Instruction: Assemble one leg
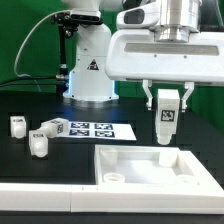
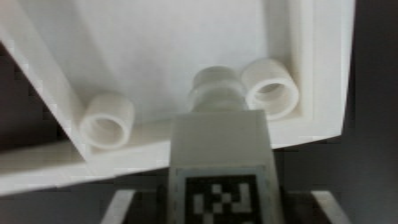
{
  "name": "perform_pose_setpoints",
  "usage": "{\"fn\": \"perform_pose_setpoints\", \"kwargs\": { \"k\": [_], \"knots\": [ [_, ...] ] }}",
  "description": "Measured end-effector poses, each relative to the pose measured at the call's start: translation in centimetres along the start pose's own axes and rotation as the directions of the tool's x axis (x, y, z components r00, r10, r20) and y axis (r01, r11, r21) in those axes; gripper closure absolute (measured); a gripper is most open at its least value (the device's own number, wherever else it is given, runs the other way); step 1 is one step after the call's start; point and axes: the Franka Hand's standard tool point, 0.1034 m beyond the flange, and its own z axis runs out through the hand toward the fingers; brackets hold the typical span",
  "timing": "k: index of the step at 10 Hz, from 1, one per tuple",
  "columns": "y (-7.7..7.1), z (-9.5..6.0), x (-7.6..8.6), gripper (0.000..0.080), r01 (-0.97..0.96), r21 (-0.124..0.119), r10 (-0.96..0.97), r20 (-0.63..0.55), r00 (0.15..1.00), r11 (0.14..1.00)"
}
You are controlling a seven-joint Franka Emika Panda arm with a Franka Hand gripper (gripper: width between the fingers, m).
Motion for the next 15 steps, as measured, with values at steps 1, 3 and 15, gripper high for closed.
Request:
{"fn": "perform_pose_setpoints", "kwargs": {
  "k": [1, 3, 15],
  "knots": [
    [0.0, 0.0, -0.1, 0.0515, -0.003, -0.001, 0.003, 0.004, 1.0, 1.0],
    [0.0, 0.1, -0.1, 0.0515, -0.011, 0.001, 0.011, 0.005, 1.0, 1.0],
    [-3.0, 1.4, 2.0, 0.0515, 0.15, 0.024, -0.141, -0.22, 0.965, 0.988]
  ]
}}
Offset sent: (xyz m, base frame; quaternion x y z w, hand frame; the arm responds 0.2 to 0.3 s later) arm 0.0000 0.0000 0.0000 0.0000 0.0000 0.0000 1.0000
